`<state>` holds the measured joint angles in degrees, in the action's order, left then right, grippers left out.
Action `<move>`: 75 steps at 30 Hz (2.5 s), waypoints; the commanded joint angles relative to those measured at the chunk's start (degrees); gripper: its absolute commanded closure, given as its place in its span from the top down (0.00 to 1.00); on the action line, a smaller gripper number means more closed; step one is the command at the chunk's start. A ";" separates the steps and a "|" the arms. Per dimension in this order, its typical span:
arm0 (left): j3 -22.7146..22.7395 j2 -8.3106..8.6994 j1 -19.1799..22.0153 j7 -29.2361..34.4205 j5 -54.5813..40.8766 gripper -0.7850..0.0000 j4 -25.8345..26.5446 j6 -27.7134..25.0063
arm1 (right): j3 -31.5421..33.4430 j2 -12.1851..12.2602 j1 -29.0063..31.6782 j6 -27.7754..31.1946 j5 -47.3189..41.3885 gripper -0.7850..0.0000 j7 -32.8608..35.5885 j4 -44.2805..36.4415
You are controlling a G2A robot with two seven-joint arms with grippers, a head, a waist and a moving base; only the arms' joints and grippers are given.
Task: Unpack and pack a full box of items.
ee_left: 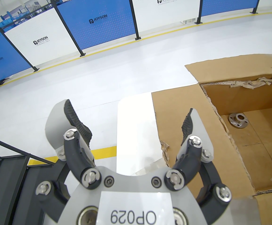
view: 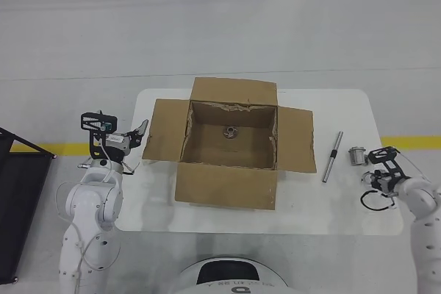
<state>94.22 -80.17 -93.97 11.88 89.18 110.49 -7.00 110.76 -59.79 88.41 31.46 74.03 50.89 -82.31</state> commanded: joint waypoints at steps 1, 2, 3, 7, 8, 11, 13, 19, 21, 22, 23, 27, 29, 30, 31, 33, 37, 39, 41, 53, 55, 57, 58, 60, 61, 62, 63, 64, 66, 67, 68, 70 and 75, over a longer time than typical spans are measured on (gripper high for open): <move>0.00 0.00 0.00 0.00 0.00 1.00 0.00 0.00 | -0.61 0.09 -1.00 -0.46 0.21 0.00 0.49 0.26; 0.00 0.00 0.00 0.00 0.00 1.00 0.00 0.00 | -0.98 0.12 -1.47 -0.63 0.17 0.00 0.81 0.46; 0.00 0.00 0.00 0.00 0.00 1.00 0.00 0.00 | -1.36 0.16 -1.86 -0.76 0.32 0.00 1.19 0.67; 0.00 0.00 0.00 0.00 0.00 1.00 0.00 0.00 | -2.92 0.27 -3.21 -1.50 0.94 0.00 2.20 1.80; 0.00 0.00 0.00 0.00 0.00 1.00 0.00 0.00 | -3.31 0.28 -3.48 -1.57 0.97 0.00 2.33 2.09; 0.00 0.00 0.00 0.00 0.00 1.00 0.00 0.00 | -4.58 0.31 -4.17 -1.89 1.30 0.02 2.62 2.72; 0.00 0.00 0.00 0.00 0.00 1.00 0.00 0.00 | -5.10 0.34 -4.52 -2.04 1.14 0.02 2.56 3.12; 0.00 0.00 0.00 0.00 0.00 1.00 0.00 0.00 | -5.67 0.55 -5.00 -2.14 0.68 0.08 2.14 3.87; 0.00 0.00 0.00 0.00 0.00 1.00 0.00 0.00 | -5.68 0.65 -5.09 -2.08 0.61 0.10 1.91 4.32; 0.00 0.00 0.00 0.00 0.00 1.00 0.00 0.00 | -5.65 0.71 -5.16 -2.09 0.54 0.10 1.84 4.55; 0.00 0.00 0.00 0.00 0.00 1.00 0.00 0.00 | -5.63 0.76 -5.20 -2.02 0.40 0.11 1.72 4.74; 0.00 0.00 0.00 0.00 0.00 1.00 0.00 0.00 | -5.33 0.97 -5.17 -1.96 -0.02 0.15 1.13 5.11; 0.00 0.00 0.00 0.00 0.00 1.00 0.00 0.00 | -4.54 1.11 -4.71 -1.73 -0.93 0.13 0.25 4.83; 0.00 0.00 0.00 0.00 0.00 1.00 0.00 0.00 | -3.70 1.20 -4.25 -1.62 -1.74 0.12 -0.25 4.41; 0.00 0.00 0.00 0.00 0.00 1.00 0.00 0.00 | -2.82 1.30 -3.62 -1.37 -2.48 0.13 -0.68 3.64; 0.00 0.00 0.00 0.00 0.00 1.00 0.00 0.00 | -0.13 1.47 -1.55 -0.20 -5.63 0.16 -2.64 1.27; 0.00 0.00 0.00 0.00 0.00 1.00 0.00 0.00 | 7.04 1.58 5.19 2.95 -14.17 0.22 -7.60 -6.94; 0.00 0.00 0.00 0.00 0.00 1.00 0.00 0.00 | 10.64 1.40 9.11 4.79 -19.60 0.24 -10.98 -11.71; 0.00 0.00 0.00 0.00 0.00 1.00 0.00 0.00 | 12.80 1.13 12.28 6.83 -23.97 0.22 -14.59 -16.61; 0.00 0.00 0.00 0.00 0.00 1.00 0.00 0.00 | 15.64 0.14 21.22 7.94 -24.50 1.00 -22.99 -39.44; 0.00 0.00 0.00 0.00 0.00 1.00 0.00 0.00 | 15.64 0.14 21.22 7.94 -24.50 1.00 -22.99 -39.44; 0.00 0.00 0.00 0.00 0.00 1.00 0.00 0.00 | 15.64 0.14 21.22 7.94 -24.50 1.00 -22.99 -39.44; 0.00 0.00 0.00 0.00 0.00 1.00 0.00 0.00 | 15.64 0.14 21.22 7.94 -24.50 1.00 -22.99 -39.44; 0.00 0.00 0.00 0.00 0.00 1.00 0.00 0.00 | 15.64 0.14 21.22 7.94 -24.50 1.00 -22.99 -39.44; 0.00 0.00 0.00 0.00 0.00 1.00 0.00 0.00 | 15.64 0.14 21.22 7.94 -24.50 1.00 -22.99 -39.44; 0.00 0.00 0.00 0.00 0.00 1.00 0.00 0.00 | 15.64 0.14 21.22 7.94 -24.50 1.00 -22.99 -39.44; 0.00 0.00 0.00 0.00 0.00 1.00 0.00 0.00 | 15.19 0.11 21.05 8.30 -25.43 1.00 -23.84 -39.88; 0.00 0.00 0.00 0.00 0.00 1.00 0.00 0.00 | 13.53 0.07 20.51 10.14 -28.11 1.00 -26.52 -40.49; 0.00 0.00 0.00 0.00 0.00 1.00 0.00 0.00 | 10.29 0.37 18.44 13.76 -27.92 1.00 -27.69 -41.38; 0.00 0.00 0.00 0.00 0.00 1.00 0.00 0.00 | 7.77 0.56 16.66 14.01 -27.42 1.00 -27.03 -41.73; 0.00 0.00 0.00 0.00 0.00 1.00 0.00 0.00 | 4.48 0.78 14.45 14.64 -27.35 1.00 -26.13 -42.21; 0.00 0.00 0.00 0.00 0.00 1.00 0.00 0.00 | -3.52 1.25 8.53 16.84 -27.98 1.00 -23.59 -41.39; 0.00 0.00 0.00 0.00 0.00 1.00 0.00 0.00 | -26.16 1.03 -10.33 16.05 -27.64 1.00 -14.61 -32.03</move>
<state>94.22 -80.17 -93.97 11.88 89.18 110.49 -7.00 91.47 -58.48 83.51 47.87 47.67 35.22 -117.45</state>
